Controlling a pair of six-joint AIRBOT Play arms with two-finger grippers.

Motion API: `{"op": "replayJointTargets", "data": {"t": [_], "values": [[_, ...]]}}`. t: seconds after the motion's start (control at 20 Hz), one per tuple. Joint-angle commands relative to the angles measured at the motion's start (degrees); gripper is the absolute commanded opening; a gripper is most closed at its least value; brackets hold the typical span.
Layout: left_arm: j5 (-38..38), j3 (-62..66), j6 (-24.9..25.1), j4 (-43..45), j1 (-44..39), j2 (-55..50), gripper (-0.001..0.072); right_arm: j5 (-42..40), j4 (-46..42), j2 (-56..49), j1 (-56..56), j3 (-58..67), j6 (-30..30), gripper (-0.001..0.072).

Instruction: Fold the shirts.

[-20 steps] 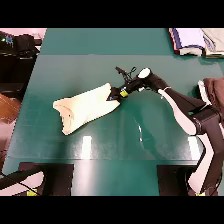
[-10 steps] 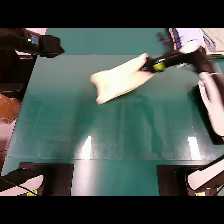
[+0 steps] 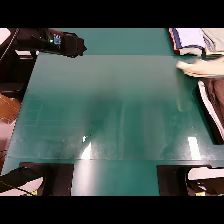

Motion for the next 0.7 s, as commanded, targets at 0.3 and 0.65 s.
{"op": "replayJointTargets", "data": {"t": [0.3,0.65], "values": [[1.2,0.0,-0.1,-0.3,-0.7,0.0,0.0027,-2.9,-0.4,0.6,-5.2,9.8,-0.6,0.0015],[0.5,-0.1,0.4,0.1,-0.7,0.0,0.0027,-2.6,-0.7,10.0,-7.9,8.8,-0.8,0.0015]]}}
